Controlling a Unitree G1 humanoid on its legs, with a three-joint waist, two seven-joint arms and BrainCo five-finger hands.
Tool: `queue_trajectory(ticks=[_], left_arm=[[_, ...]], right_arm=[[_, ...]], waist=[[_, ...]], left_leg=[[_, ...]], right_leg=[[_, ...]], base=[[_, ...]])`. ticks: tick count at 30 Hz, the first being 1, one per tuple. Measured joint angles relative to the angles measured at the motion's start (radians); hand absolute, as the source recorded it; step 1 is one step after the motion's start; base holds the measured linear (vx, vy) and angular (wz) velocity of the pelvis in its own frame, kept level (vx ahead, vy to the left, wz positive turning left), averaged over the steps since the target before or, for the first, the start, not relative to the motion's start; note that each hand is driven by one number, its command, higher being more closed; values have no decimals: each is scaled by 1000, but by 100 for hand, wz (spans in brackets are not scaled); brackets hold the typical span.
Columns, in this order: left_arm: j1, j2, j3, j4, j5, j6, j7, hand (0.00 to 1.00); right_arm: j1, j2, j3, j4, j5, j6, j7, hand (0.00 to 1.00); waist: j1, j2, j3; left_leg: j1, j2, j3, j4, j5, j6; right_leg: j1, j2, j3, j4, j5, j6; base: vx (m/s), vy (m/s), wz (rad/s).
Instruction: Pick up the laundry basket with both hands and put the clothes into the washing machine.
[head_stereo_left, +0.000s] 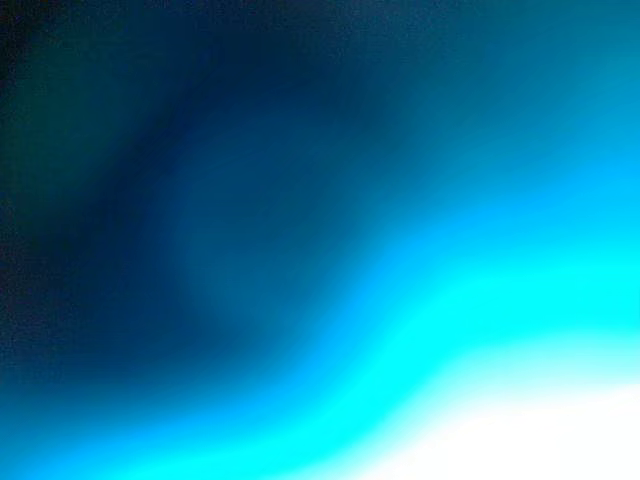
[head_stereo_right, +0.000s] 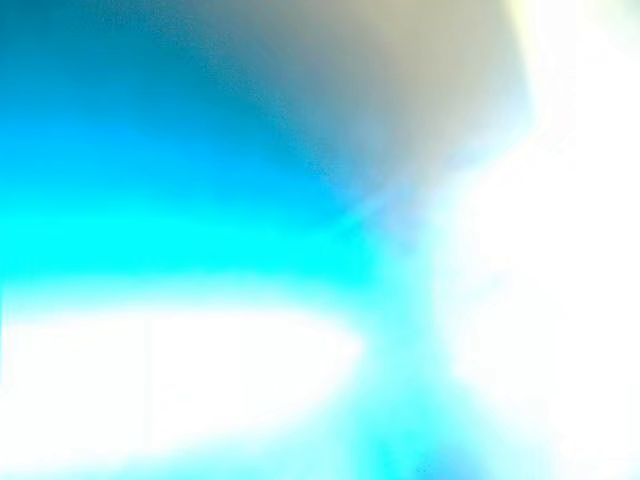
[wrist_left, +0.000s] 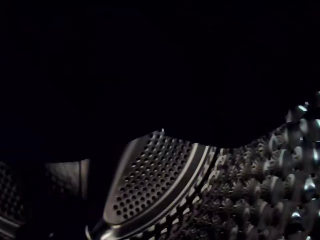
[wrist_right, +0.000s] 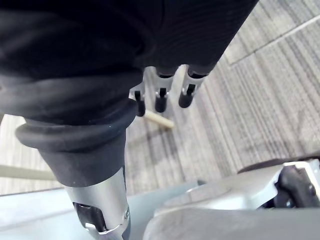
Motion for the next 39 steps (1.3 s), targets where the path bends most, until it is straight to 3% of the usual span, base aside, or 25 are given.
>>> queue_trajectory(ticks=[5, 10, 11, 14, 15, 16, 18, 24, 26, 28, 29, 30, 32, 35, 39], left_arm=[[-13, 61, -60, 32, 3, -42, 82, 100], [-41, 87, -82, 72, 56, -53, 137, 100], [-41, 103, -100, 74, 103, -46, 148, 0], [-62, 158, -175, 109, 351, 41, 151, 0], [-62, 166, -215, 109, 542, 99, 152, 0], [-63, 175, -241, 108, 637, 118, 149, 0], [-71, 209, -359, 109, 965, 188, 144, 0], [-126, 183, -433, 221, 1416, 340, 144, 0], [-126, 178, -450, 249, 1493, 370, 143, 0], [-123, 177, -453, 279, 1570, 385, 121, 0], [-116, 168, -453, 278, 1595, 389, 115, 0], [-114, 166, -453, 282, 1613, 391, 109, 0], [-103, 159, -439, 311, 1647, 396, 86, 0], [-57, 147, -332, 310, 1646, 408, 76, 0], [21, 108, -145, 277, 1547, 430, 82, 0]], right_arm=[[41, -1, -2, 3, 0, 3, 14, 0], [87, 0, -2, 2, 0, 4, 14, 0], [88, 0, -3, 4, 0, 4, 13, 0], [92, 2, -4, 4, 3, -7, 16, 0], [92, 1, -7, 13, 11, -16, 16, 0], [91, 1, -7, 20, 12, -27, 18, 0], [80, -4, -3, 51, 17, -72, 18, 0], [41, -39, 37, 117, 87, -134, -18, 0], [41, -40, 44, 121, 91, -142, -33, 0], [31, -63, 54, 131, 111, -152, -38, 0], [44, -61, 58, 134, 117, -155, -44, 0], [43, -56, 59, 142, 121, -155, -49, 0], [33, -67, 63, 157, 122, -158, -58, 0], [24, -57, 64, 157, 130, -159, -74, 0], [23, -59, 69, 157, 129, -159, -79, 0]], waist=[[-3, -5, -7], [-5, -7, -15], [-5, -7, -15], [-4, -1, -8], [-1, -4, -9], [-1, -4, -9], [2, -1, -6], [1, 9, 19], [1, 7, 25], [22, 14, 33], [13, 0, 43], [11, 0, 43], [26, 18, 39], [2, 21, 37], [5, 24, 37]], left_leg=[[-8, 4, -3, 25, -4, -5], [-28, 5, -3, 31, -4, -5], [-35, 5, -6, 31, -4, -5], [-54, 5, -13, 26, -4, -5], [-55, 4, -12, 24, -4, -5], [-56, 4, -12, 21, -3, -5], [-59, 3, -13, 6, -3, -5], [-55, 4, -2, -46, -3, -6], [-53, 4, -1, -49, -1, -10], [-44, 11, -5, -60, 0, -11], [-41, 15, -1, -46, 6, -23], [-42, 16, 0, -41, 14, -28], [-5, 13, 12, 35, -6, -19], [-13, 3, 23, 11, -19, -32], [-3, 2, 35, -33, -15, -38]], right_leg=[[-24, 6, 8, 28, -7, -13], [-46, 10, 10, 24, -8, -13], [-51, 9, 5, 16, -8, -12], [-63, 2, -8, 0, -8, -11], [-63, -2, -10, 0, -8, -11], [-64, -3, -11, -3, -8, -11], [-61, -4, -18, -17, -7, -10], [-40, -18, -37, -65, 1, 5], [-38, -18, -36, -73, 1, 7], [-31, -15, -35, -48, 4, 16], [14, -17, -27, 4, -20, 43], [21, -16, -29, -3, -21, -20], [24, -14, -41, -7, -22, -24], [22, -17, -33, -23, -15, -13], [24, -18, -34, -59, -10, -4]], base=[[26, -44, -6], [7, -17, -9], [-2, 1, -18], [-1, 3, -10], [6, -12, 4], [15, -20, 8], [30, -22, 5], [35, -7, 8], [36, 0, 2], [43, -8, -8], [46, -60, 21], [117, -47, 20], [129, 64, -25], [62, 32, 6], [32, -28, 6]])
